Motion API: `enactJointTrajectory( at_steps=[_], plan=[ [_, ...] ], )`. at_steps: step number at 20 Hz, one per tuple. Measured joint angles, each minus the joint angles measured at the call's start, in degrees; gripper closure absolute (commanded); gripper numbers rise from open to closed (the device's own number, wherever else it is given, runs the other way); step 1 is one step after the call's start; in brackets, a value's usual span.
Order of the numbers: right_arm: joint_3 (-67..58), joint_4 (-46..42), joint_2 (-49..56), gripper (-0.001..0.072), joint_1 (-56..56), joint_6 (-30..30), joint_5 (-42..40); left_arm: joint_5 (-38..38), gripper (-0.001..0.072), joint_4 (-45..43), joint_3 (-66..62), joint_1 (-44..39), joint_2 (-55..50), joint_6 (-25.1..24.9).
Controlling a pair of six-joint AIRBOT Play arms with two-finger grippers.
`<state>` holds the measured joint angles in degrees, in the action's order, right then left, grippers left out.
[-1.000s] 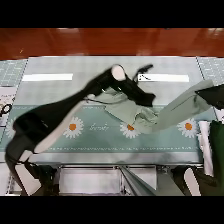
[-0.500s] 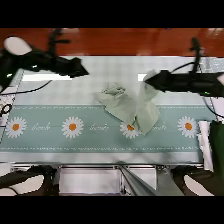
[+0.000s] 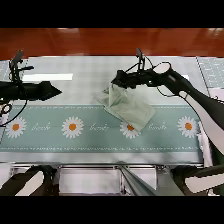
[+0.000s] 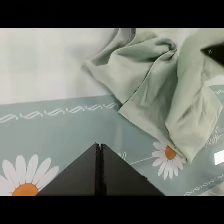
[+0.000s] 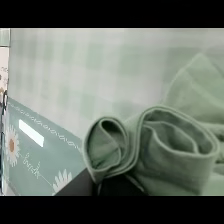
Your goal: Fold the shirts.
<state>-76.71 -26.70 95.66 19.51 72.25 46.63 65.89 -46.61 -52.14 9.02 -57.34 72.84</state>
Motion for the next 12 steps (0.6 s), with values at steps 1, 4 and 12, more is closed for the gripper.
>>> enactJointTrajectory(
  at_steps=[1,4,12],
  plan=[
    [-1.4,0.4,1.6,0.0688,0.6,0.0,-0.3,-0.3,0.0683,0.0,0.9,0.1,0.3,0.0],
    [-3.6,0.7,4.3,0.0688,1.5,0.2,-1.5,-1.0,0.0683,0.2,2.6,0.1,0.9,-0.2],
    [-4.9,1.0,6.0,0.0306,2.0,1.7,-5.3,-1.3,0.0683,0.5,5.0,-1.7,1.2,-0.2]
  ],
)
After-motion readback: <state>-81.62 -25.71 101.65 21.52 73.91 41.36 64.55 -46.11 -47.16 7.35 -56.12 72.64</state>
